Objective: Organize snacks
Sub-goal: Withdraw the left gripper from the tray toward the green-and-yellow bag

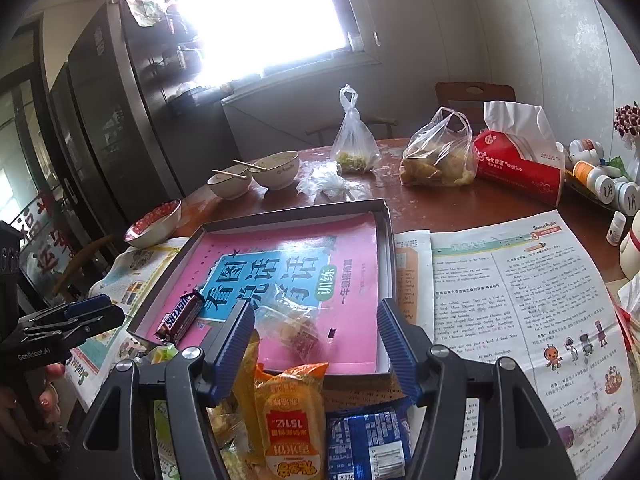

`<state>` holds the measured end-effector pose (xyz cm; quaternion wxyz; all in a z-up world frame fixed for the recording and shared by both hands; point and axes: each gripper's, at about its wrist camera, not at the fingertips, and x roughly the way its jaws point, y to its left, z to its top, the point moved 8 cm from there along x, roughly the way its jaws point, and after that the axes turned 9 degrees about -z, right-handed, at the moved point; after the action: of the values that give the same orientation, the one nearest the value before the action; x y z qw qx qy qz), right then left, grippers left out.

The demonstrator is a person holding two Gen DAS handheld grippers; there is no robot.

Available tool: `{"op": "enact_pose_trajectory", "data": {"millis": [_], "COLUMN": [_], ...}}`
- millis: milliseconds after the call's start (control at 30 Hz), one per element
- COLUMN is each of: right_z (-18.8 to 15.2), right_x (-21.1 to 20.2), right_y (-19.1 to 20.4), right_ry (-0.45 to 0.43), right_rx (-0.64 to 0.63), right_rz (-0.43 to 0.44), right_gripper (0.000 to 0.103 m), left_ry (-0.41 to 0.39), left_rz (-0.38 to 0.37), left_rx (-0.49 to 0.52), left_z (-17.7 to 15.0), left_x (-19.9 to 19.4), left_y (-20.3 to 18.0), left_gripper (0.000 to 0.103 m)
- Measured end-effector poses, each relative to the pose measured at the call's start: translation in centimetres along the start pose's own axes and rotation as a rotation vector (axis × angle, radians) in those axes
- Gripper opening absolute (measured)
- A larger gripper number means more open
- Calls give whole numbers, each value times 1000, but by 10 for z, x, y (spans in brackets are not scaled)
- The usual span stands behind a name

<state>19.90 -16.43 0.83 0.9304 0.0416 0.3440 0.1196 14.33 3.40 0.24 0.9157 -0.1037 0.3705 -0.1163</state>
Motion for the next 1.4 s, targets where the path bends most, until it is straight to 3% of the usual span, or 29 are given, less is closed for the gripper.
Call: {"op": "enact_pose_trajectory", "data": {"millis": [567, 1400], "right_z": [-14, -42], "right_x": [-18, -22], "right_y": [4, 13], "right_ry": [-1, 45], "right_rx": [-28, -74], "right_rz": [3, -9], "right_gripper": [63, 63], "left_ry": [34, 81], "left_rz": [-32, -13], "left_rx": [63, 116], "left_z": [-13, -30], "left_x": [-1, 7], "left_y": [-22, -34], "left_gripper": [69, 69]}}
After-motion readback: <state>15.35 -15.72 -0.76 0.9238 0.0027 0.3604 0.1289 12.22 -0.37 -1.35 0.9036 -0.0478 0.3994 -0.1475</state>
